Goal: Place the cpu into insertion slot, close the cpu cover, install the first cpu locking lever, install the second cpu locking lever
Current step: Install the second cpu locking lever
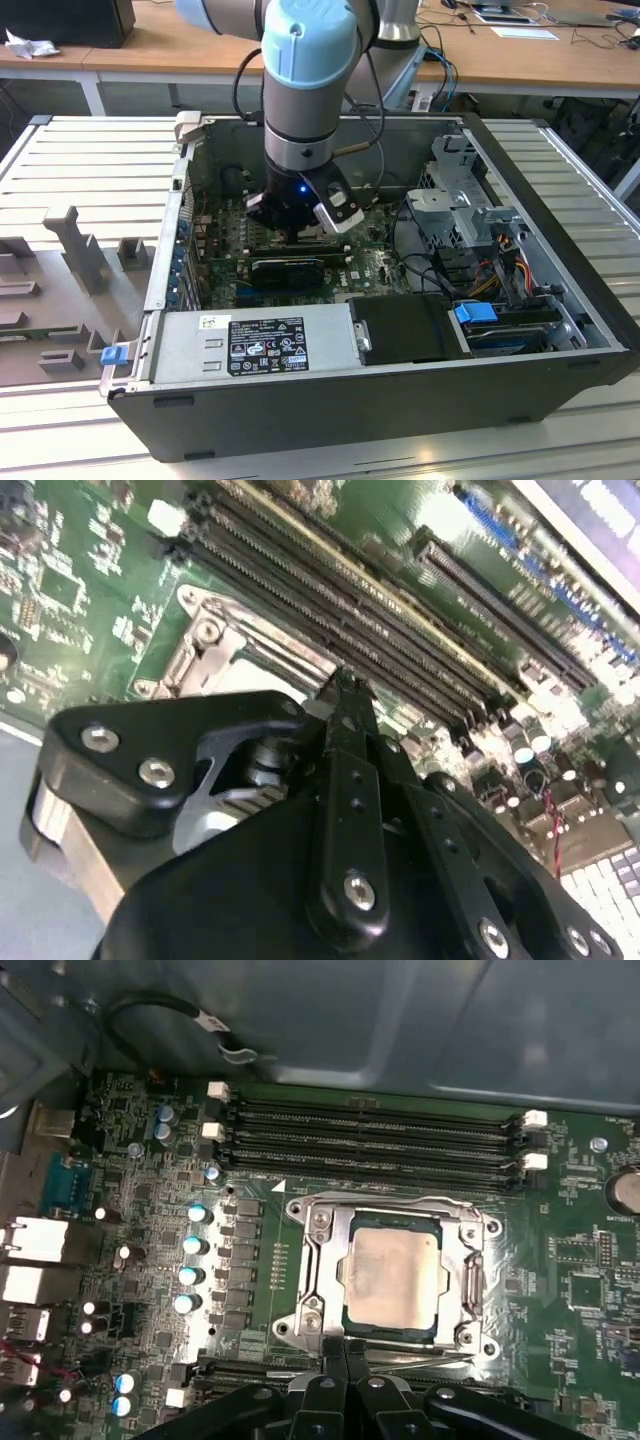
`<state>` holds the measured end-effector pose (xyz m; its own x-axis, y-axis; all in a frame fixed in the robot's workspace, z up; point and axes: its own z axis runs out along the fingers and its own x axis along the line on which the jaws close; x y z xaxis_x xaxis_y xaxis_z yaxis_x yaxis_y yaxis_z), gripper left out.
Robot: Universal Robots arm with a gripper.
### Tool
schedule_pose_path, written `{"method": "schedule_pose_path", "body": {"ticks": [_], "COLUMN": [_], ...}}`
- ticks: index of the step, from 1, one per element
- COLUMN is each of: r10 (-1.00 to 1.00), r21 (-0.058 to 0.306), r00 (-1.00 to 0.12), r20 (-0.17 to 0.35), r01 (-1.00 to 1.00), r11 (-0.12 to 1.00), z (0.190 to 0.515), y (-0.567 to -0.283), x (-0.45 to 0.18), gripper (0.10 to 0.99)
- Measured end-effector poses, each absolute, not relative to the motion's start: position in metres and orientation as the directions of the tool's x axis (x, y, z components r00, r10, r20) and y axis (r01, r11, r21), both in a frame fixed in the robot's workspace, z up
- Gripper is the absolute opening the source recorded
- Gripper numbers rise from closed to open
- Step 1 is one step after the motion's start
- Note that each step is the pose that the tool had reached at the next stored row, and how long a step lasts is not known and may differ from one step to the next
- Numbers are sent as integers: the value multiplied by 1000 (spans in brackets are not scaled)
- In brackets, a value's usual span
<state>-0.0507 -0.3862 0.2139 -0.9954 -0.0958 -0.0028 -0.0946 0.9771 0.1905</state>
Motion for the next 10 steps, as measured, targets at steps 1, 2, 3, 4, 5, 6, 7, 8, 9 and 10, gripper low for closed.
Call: {"method": "schedule_pose_path", "body": {"ticks": [1, 2, 3, 4, 5, 6, 7, 8, 9, 10], "r10": [-96, -97, -97, -97, -98, -98, -99, -99, -100, -100], "r21": [199, 206, 216, 222, 230, 239, 247, 259, 263, 266], "r00": [-995, -995, -995, -995, -995, -995, -995, -995, -995, -995], "r20": [-4, -4, -5, -6, -7, -8, -9, -10, -10, -10], "r01": [-95, -96, -96, -96, -97, -97, -98, -99, -99, -99], "r11": [975, 974, 972, 970, 968, 966, 964, 961, 960, 959], "z": [214, 214, 213, 213, 213, 213, 213, 211, 210, 209], "y": [-388, -389, -392, -395, -397, -397, -398, -398, -398, -399], "x": [-52, -53, -54, -57, -59, -62, -65, -67, -68, -68], "gripper": [106, 106, 106, 106, 106, 106, 106, 106, 106, 106]}}
